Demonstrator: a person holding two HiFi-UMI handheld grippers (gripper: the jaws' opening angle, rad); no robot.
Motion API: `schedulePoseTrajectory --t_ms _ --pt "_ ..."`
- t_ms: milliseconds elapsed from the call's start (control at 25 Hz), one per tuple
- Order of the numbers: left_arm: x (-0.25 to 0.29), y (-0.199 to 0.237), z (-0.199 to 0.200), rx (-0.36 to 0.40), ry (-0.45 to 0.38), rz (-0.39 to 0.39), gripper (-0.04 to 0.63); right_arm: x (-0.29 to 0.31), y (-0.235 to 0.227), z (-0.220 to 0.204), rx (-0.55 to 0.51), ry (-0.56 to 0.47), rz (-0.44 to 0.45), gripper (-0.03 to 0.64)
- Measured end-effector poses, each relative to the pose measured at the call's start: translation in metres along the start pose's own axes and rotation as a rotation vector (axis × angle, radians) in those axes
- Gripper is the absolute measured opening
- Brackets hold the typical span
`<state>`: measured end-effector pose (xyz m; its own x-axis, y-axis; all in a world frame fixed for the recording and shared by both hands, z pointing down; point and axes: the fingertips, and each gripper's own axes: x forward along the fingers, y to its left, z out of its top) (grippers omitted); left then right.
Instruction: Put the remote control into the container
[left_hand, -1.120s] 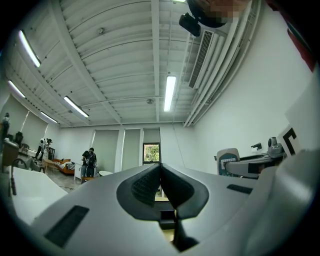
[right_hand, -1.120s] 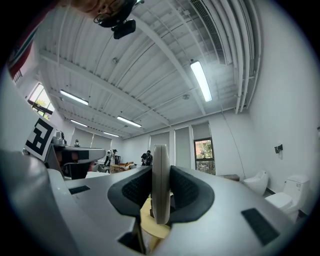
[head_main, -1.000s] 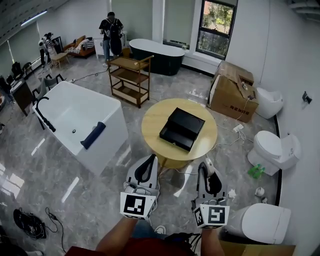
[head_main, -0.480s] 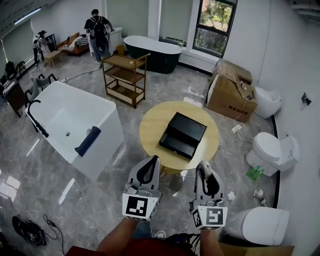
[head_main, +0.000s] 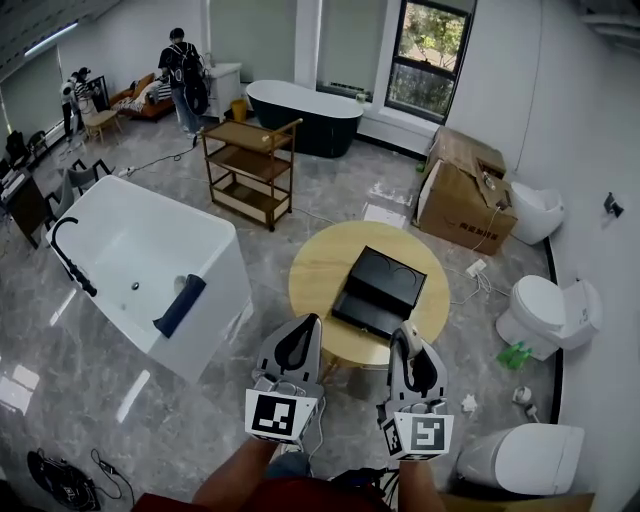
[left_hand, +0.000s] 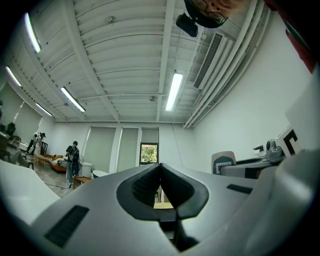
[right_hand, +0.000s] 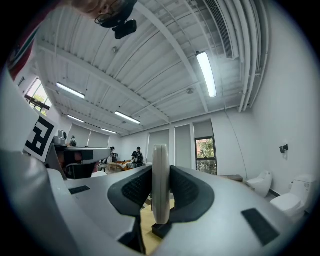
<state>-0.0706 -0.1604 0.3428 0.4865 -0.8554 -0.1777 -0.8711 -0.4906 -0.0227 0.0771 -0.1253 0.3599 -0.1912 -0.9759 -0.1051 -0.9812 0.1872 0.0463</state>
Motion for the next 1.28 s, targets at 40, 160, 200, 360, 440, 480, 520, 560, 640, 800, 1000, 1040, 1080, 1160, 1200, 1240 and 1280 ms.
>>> schedulePoseTrajectory --t_ms 40,160,200,360,440,480,520,560,640,800,1000,1040,1080,1160,1200,1240,1280 --pt "0.002 0.006 0.002 0.001 -0.005 -0.003 0.015 0.005 0.004 0.001 -0.006 -0.006 0.001 0.117" --pt "0.011 0.019 0.009 -0.004 -0.03 -0.023 0.015 0.018 0.011 0.007 -0.002 -0.015 -0.019 0.117" --pt "0.014 0.022 0.012 -0.01 -0.042 -0.03 0.015 0.021 0.012 0.008 -0.002 -0.018 -0.026 0.117" --pt "0.022 0.03 0.009 -0.016 -0.032 -0.06 0.015 0.03 0.016 0.01 -0.013 -0.03 -0.05 0.117" --pt "0.026 0.034 0.008 -0.017 -0.028 -0.071 0.015 0.033 0.016 0.009 -0.013 -0.029 -0.064 0.117" --pt "0.029 0.035 0.006 -0.009 -0.016 -0.078 0.015 0.035 0.016 0.008 -0.014 -0.028 -0.07 0.117" --pt "0.032 0.036 0.004 -0.005 -0.008 -0.085 0.015 0.037 0.015 0.008 -0.014 -0.026 -0.075 0.117" --pt "0.035 0.036 0.003 -0.005 -0.005 -0.091 0.015 0.04 0.013 0.008 -0.014 -0.024 -0.079 0.117" --pt "0.042 0.036 -0.001 -0.011 -0.009 -0.101 0.015 0.044 0.007 0.004 -0.004 -0.019 -0.094 0.118" --pt "0.061 0.033 -0.005 -0.029 -0.037 -0.103 0.015 0.058 -0.01 -0.004 0.007 -0.016 -0.106 0.118" --pt "0.096 0.027 -0.017 -0.016 -0.016 -0.081 0.015 0.082 -0.042 -0.01 0.013 -0.018 -0.095 0.117" --pt "0.105 0.025 -0.019 -0.018 -0.017 -0.077 0.015 0.087 -0.05 -0.012 0.015 -0.015 -0.093 0.117" --pt "0.114 0.023 -0.022 -0.021 -0.019 -0.074 0.015 0.093 -0.058 -0.013 0.014 -0.014 -0.088 0.117" --pt "0.134 0.019 -0.025 -0.023 -0.022 -0.064 0.015 0.107 -0.074 -0.015 0.01 -0.013 -0.074 0.117" --pt "0.144 0.017 -0.026 -0.021 -0.025 -0.058 0.015 0.114 -0.082 -0.016 0.01 -0.013 -0.068 0.118" --pt "0.154 0.014 -0.027 -0.018 -0.028 -0.053 0.015 0.121 -0.091 -0.017 0.013 -0.014 -0.065 0.117" --pt "0.163 0.012 -0.028 -0.015 -0.03 -0.049 0.015 0.127 -0.099 -0.017 0.017 -0.014 -0.063 0.117"
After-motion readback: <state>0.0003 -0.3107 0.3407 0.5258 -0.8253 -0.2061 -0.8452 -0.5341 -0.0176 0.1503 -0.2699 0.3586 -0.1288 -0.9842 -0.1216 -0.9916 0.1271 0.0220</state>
